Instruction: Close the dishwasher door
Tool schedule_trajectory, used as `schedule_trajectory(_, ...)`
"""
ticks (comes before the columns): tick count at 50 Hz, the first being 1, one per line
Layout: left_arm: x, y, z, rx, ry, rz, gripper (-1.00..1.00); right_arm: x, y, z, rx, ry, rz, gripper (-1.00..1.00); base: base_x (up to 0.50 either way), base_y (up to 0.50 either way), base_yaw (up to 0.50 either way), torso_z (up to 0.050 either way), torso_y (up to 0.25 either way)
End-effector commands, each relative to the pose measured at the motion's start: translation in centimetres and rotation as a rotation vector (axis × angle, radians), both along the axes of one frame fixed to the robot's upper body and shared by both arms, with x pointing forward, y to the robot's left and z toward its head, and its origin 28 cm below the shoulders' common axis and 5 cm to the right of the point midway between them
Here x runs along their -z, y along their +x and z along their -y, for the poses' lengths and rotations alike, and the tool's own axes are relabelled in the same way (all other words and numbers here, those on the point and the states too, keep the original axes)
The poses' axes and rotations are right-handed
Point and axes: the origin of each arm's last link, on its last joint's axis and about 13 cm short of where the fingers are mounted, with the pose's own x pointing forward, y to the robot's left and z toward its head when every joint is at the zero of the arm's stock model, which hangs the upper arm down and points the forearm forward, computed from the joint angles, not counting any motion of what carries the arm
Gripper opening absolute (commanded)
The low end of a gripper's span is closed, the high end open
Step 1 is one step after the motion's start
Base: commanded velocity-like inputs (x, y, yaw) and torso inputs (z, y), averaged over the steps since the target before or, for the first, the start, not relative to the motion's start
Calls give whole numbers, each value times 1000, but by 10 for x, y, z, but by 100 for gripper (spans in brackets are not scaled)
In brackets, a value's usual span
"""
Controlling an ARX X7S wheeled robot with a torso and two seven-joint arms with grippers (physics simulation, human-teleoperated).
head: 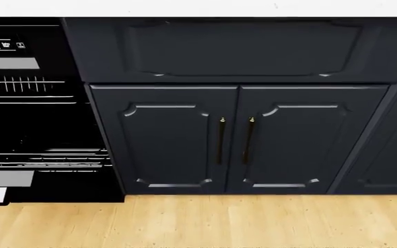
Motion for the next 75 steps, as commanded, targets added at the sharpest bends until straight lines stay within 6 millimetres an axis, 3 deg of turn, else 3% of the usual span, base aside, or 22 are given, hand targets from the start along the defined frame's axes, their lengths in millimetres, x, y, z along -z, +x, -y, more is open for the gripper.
schedule_trajectory(1,0,0,0,0,0,-1,100,0,0,0,0,1,-1,100,0,0,0,-50,0)
schedule_trajectory(75,0,0,0,0,0,0,100,0,0,0,1,8,-3,100,0,0,0,-50,0)
